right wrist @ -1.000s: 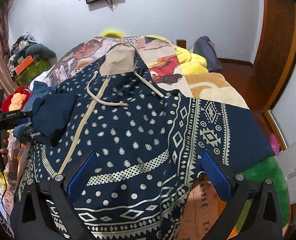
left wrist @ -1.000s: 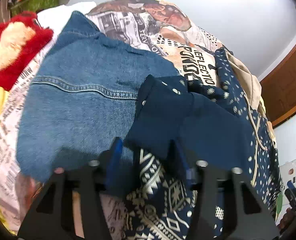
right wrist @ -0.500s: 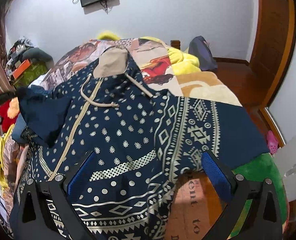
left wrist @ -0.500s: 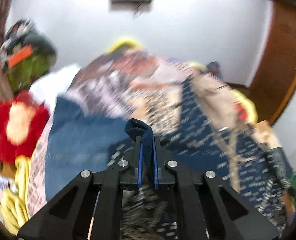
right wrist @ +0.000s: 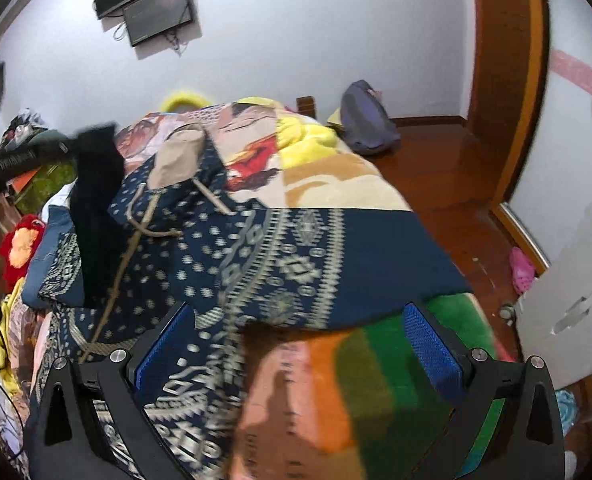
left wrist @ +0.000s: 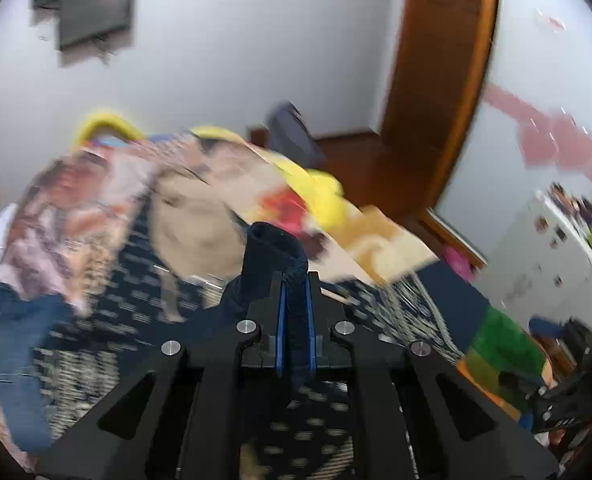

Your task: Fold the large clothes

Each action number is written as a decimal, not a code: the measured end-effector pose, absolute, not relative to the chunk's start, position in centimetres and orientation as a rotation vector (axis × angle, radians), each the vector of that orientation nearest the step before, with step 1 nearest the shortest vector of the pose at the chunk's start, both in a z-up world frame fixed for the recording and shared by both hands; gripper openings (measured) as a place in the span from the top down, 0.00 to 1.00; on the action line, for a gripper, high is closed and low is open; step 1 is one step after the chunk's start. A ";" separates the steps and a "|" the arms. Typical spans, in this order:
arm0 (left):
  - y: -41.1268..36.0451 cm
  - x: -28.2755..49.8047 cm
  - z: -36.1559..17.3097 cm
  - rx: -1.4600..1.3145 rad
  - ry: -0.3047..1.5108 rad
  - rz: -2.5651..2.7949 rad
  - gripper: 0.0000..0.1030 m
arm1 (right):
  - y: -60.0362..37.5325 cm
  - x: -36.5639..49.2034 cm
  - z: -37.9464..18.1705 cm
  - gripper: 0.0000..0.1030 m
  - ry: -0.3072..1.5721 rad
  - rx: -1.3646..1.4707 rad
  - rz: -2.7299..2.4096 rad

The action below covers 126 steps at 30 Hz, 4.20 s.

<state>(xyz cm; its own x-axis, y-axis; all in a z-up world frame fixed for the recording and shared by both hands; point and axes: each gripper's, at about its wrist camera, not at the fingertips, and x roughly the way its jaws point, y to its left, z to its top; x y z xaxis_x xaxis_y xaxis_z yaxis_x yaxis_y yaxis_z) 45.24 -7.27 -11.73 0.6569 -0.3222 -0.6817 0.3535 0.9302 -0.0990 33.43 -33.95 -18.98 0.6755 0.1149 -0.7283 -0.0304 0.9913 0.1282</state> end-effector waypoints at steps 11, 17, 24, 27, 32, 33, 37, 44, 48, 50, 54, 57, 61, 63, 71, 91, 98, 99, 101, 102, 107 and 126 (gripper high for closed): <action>-15.9 44.5 -22.0 0.112 1.030 -0.492 0.92 | -41.4 33.2 -20.8 0.00 0.895 0.165 -0.035; -16.2 42.7 -21.1 0.124 1.029 -0.538 0.68 | -45.0 35.3 -23.2 0.00 0.968 0.267 -0.060; -11.8 41.4 -16.8 0.108 0.896 -0.439 0.34 | -49.7 39.1 -26.7 0.03 1.031 0.566 -0.040; -8.1 41.4 -16.7 0.115 0.877 -0.331 0.31 | -51.1 40.7 -28.6 0.14 1.054 0.723 -0.016; -0.8 40.9 -18.4 0.066 0.912 -0.163 0.31 | -52.0 43.1 -31.0 0.27 1.073 0.813 -0.020; 0.5 40.7 -18.8 0.043 0.920 -0.145 0.31 | -52.0 43.4 -31.4 0.35 1.076 0.823 -0.022; 5.2 39.5 -20.2 -0.050 0.952 -0.069 0.31 | -52.1 44.7 -32.3 0.68 1.067 0.816 -0.074; 8.5 38.1 -21.2 -0.070 0.965 0.021 0.31 | -50.8 45.7 -26.5 0.93 0.937 0.572 -0.171; 9.3 37.4 -20.5 -0.081 0.939 0.033 0.31 | -49.4 45.2 -18.9 0.94 0.778 0.449 -0.163; 9.5 37.1 -19.8 -0.080 0.917 0.029 0.31 | -48.3 44.8 -15.1 0.94 0.706 0.414 -0.139; 9.9 36.1 -18.5 -0.059 0.873 0.034 0.31 | -45.0 44.1 -8.9 0.94 0.606 0.377 -0.051; 10.4 35.1 -17.5 -0.031 0.842 0.043 0.31 | -41.0 43.9 -5.4 0.94 0.563 0.326 0.028; 11.4 33.3 -16.4 0.015 0.804 0.055 0.31 | -34.0 44.1 -3.0 0.94 0.559 0.256 0.143; 12.1 32.2 -16.1 0.027 0.794 0.059 0.31 | -29.6 44.7 -2.8 0.94 0.581 0.217 0.204; 17.0 27.9 -17.1 -0.047 0.815 0.099 0.31 | -13.3 45.8 -9.2 0.94 0.772 0.116 0.383; 22.0 23.0 -20.4 -0.136 0.900 0.180 0.31 | 0.7 40.0 -27.6 0.93 1.182 -0.114 0.442; 17.8 24.7 -17.6 -0.101 0.862 0.087 0.31 | -1.9 36.5 -27.4 0.93 1.292 -0.041 0.611; 16.9 25.1 -17.1 -0.088 0.857 0.071 0.31 | -2.6 36.0 -27.0 0.93 1.278 -0.050 0.617; 14.9 26.3 -16.1 -0.053 0.847 0.039 0.31 | -4.6 35.4 -25.7 0.93 1.233 -0.063 0.608; 14.1 26.8 -15.8 -0.038 0.843 0.027 0.31 | -6.2 35.4 -24.9 0.93 1.202 -0.062 0.595; 8.1 30.7 -15.1 0.041 0.842 -0.073 0.26 | -14.6 36.6 -20.9 0.93 1.081 -0.033 0.475; -8.5 42.9 -23.9 0.379 0.957 -0.286 0.41 | -27.7 38.7 -24.7 0.93 1.109 0.004 0.273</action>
<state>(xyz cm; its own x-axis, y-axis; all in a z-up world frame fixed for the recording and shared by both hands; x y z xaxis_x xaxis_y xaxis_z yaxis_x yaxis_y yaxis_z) 42.87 -8.52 -23.87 0.5466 -0.0696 -0.8345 0.3989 0.8979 0.1864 38.69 -27.66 -24.75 0.4156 0.2197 -0.8826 -0.2154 0.9666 0.1392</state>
